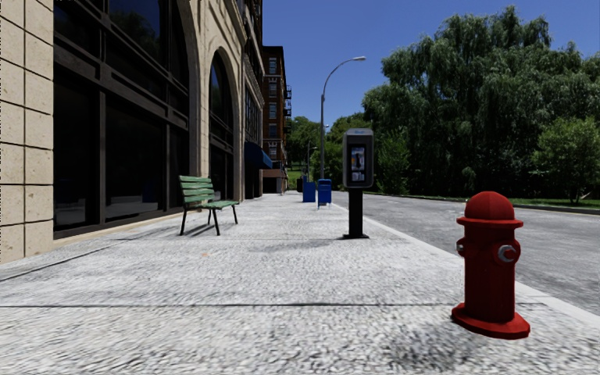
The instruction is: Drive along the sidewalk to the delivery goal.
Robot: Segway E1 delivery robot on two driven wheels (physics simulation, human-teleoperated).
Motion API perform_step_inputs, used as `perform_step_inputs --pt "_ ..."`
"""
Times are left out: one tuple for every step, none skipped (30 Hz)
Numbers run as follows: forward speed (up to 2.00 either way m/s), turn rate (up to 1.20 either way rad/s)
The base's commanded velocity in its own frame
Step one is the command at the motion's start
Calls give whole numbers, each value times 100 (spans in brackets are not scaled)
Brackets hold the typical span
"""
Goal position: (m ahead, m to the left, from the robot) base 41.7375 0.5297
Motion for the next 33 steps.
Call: perform_step_inputs --pt "200 0" --pt "200 0" --pt "200 0" --pt "200 0" --pt "200 0" --pt "200 0" --pt "200 0" --pt "200 0" --pt "200 0" --pt "200 0" --pt "200 0" --pt "200 0" --pt "200 0" --pt "200 0" --pt "200 0" --pt "200 0" --pt "200 0" --pt "200 0" --pt "200 0" --pt "200 0" --pt "200 0" --pt "200 0" --pt "200 0" --pt "200 0" --pt "200 0" --pt "200 0" --pt "200 0" --pt "200 0" --pt "200 0" --pt "200 0" --pt "200 0" --pt "200 0" --pt "200 0"
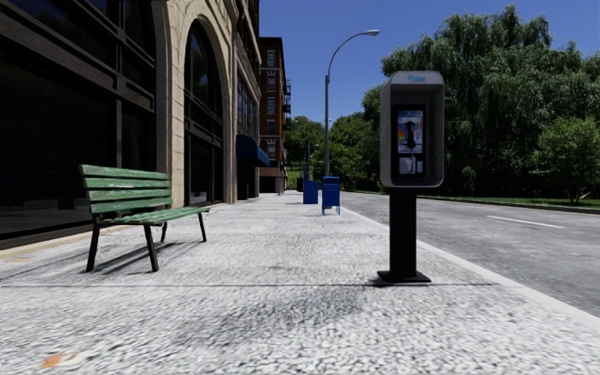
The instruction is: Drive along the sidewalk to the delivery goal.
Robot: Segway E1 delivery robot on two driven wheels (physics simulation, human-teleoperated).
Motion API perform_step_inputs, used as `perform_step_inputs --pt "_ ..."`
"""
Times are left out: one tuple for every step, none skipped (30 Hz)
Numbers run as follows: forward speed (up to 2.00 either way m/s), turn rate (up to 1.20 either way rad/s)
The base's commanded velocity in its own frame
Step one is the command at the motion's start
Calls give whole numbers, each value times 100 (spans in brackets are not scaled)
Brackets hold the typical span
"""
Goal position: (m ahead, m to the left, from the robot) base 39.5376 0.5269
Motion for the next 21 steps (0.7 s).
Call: perform_step_inputs --pt "200 0" --pt "200 0" --pt "200 0" --pt "200 0" --pt "200 0" --pt "200 0" --pt "200 0" --pt "200 0" --pt "200 0" --pt "200 0" --pt "200 0" --pt "200 0" --pt "200 0" --pt "200 0" --pt "200 0" --pt "200 0" --pt "200 0" --pt "200 0" --pt "200 4" --pt "200 9" --pt "200 13"
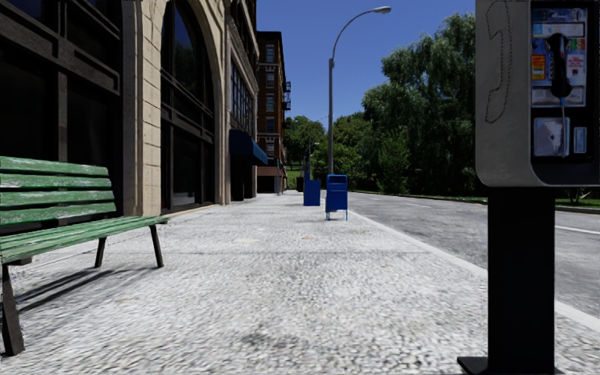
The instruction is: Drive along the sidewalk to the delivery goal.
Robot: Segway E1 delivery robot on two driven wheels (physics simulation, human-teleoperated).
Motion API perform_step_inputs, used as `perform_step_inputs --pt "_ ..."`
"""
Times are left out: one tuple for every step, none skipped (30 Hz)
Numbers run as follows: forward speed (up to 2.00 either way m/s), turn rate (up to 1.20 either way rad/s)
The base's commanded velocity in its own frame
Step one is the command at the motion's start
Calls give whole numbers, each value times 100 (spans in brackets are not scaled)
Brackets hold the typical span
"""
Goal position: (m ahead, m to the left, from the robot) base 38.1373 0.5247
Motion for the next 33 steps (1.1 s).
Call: perform_step_inputs --pt "200 13" --pt "200 17" --pt "200 19" --pt "200 19" --pt "200 19" --pt "200 19" --pt "200 20" --pt "200 21" --pt "200 22" --pt "200 23" --pt "200 23" --pt "200 24" --pt "200 24" --pt "200 25" --pt "200 25" --pt "200 26" --pt "200 26" --pt "200 26" --pt "200 27" --pt "200 27" --pt "200 27" --pt "200 27" --pt "200 27" --pt "200 27" --pt "200 27" --pt "200 27" --pt "200 25" --pt "200 11" --pt "200 2" --pt "200 2" --pt "200 0" --pt "200 0" --pt "200 0"
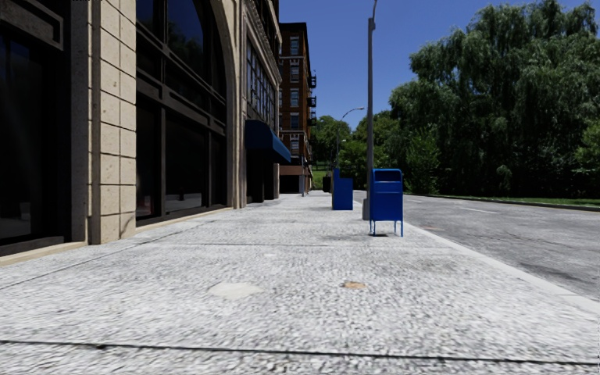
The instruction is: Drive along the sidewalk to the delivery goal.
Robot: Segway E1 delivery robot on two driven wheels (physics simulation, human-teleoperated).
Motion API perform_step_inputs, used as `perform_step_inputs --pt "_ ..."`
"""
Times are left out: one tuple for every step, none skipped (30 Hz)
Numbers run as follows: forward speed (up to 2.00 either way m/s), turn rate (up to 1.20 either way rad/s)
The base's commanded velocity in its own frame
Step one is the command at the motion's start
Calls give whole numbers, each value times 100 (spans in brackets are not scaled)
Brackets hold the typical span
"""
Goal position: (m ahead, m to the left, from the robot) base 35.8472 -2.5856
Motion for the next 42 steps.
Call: perform_step_inputs --pt "200 0" --pt "200 0" --pt "200 0" --pt "200 0" --pt "200 0" --pt "200 0" --pt "200 0" --pt "200 0" --pt "200 0" --pt "200 0" --pt "200 0" --pt "200 0" --pt "200 0" --pt "200 0" --pt "200 0" --pt "200 0" --pt "200 0" --pt "200 0" --pt "200 0" --pt "200 0" --pt "200 0" --pt "200 0" --pt "200 0" --pt "200 0" --pt "200 0" --pt "200 0" --pt "200 0" --pt "200 0" --pt "200 0" --pt "200 0" --pt "200 0" --pt "200 0" --pt "200 0" --pt "200 0" --pt "200 0" --pt "200 0" --pt "200 0" --pt "200 0" --pt "200 0" --pt "200 0" --pt "200 0" --pt "200 0"
